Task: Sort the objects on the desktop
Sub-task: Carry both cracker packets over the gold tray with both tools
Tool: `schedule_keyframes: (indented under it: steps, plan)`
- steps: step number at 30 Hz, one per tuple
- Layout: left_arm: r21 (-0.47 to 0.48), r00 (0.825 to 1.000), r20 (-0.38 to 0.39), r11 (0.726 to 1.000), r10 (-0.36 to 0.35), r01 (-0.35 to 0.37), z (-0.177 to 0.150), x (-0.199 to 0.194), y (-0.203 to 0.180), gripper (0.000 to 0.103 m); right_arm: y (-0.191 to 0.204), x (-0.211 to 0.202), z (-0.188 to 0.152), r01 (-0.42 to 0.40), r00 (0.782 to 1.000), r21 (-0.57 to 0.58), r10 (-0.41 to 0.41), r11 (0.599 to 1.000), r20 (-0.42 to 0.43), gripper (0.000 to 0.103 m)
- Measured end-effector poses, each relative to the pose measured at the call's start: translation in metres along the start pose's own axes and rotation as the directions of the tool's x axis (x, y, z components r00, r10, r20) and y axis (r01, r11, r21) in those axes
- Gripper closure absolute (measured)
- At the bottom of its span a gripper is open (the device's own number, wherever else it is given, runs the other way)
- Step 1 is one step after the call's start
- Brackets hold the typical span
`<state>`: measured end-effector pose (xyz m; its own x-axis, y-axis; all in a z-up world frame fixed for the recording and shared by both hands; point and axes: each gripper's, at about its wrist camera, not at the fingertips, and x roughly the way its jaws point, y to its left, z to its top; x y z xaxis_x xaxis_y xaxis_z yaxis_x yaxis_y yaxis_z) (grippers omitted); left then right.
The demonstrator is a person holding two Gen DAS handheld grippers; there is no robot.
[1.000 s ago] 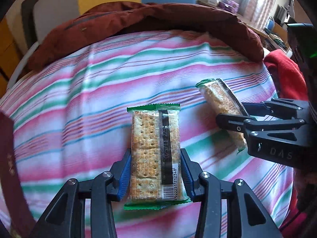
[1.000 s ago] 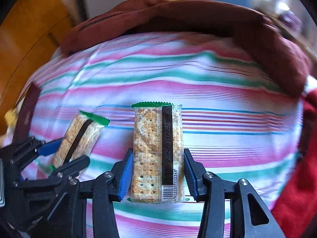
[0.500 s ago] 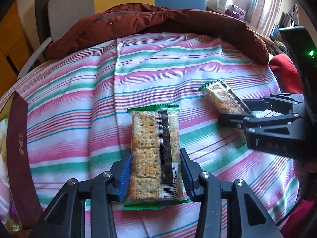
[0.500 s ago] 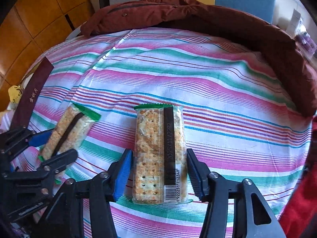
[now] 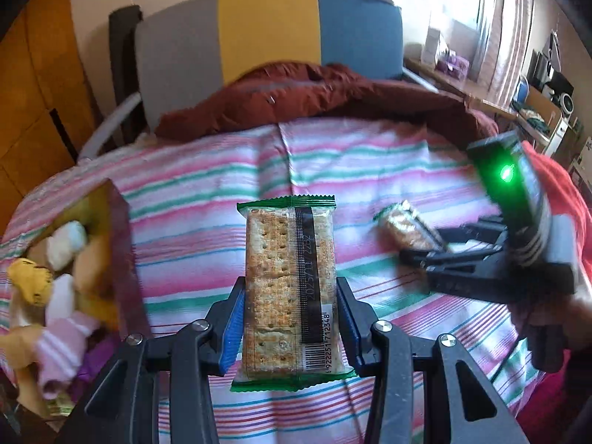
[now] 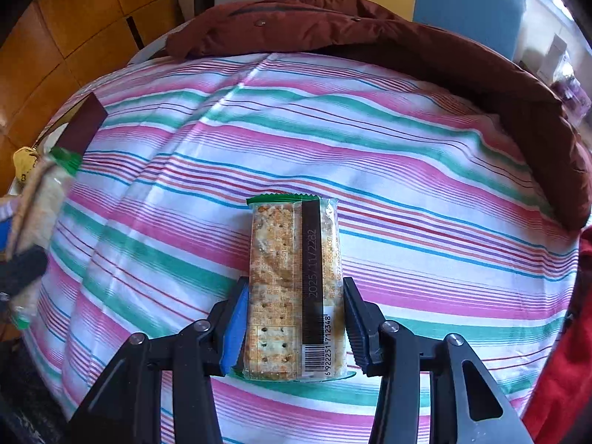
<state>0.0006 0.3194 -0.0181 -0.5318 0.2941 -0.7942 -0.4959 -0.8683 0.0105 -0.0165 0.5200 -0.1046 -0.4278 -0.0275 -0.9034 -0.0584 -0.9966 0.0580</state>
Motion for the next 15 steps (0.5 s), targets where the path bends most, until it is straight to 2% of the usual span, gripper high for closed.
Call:
schedule_keyframes:
  steps: [4, 15]
  plan:
    - [-0.007, 0.998, 0.057, 1.0, 0.023, -0.022, 0.0, -0.022, 0.017, 0.058, 0.02, 0.0, -0.001, -0.009, 1.0, -0.011, 0.009, 1.0, -0.007, 0.055]
    - [-0.089, 0.994, 0.087, 0.994, 0.071, -0.064, -0.011, -0.046, 0.074, 0.058, 0.085, -0.009, 0.002, -0.064, 0.998, -0.044, 0.064, 0.997, -0.008, 0.055]
